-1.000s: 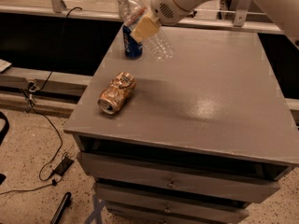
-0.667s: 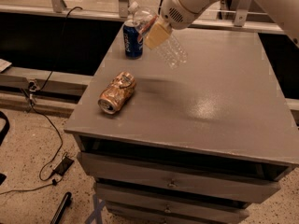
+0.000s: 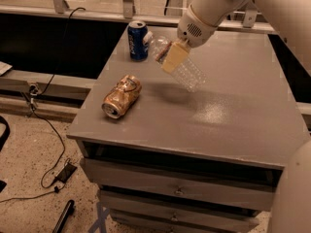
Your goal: Knock water bottle over
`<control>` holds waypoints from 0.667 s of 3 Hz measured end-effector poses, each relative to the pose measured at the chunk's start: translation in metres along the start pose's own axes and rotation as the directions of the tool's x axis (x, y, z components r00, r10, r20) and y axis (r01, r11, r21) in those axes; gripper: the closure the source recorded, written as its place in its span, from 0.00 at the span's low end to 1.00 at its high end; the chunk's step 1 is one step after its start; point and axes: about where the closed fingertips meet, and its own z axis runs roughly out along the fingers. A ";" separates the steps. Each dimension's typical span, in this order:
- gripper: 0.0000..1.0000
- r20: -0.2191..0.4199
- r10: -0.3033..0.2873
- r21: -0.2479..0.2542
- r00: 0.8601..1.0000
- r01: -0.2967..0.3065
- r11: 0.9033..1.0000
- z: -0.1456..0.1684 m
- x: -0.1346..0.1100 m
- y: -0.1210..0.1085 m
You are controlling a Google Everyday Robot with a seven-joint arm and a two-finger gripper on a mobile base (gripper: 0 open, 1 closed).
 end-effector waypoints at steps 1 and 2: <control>1.00 -0.077 0.002 -0.090 0.997 -0.009 0.996 0.010 0.018 0.007; 1.00 -0.138 -0.004 -0.148 0.990 -0.017 0.989 0.017 0.027 0.010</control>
Offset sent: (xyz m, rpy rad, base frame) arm -0.0295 -0.0210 -0.0329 -0.1270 0.2897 0.1117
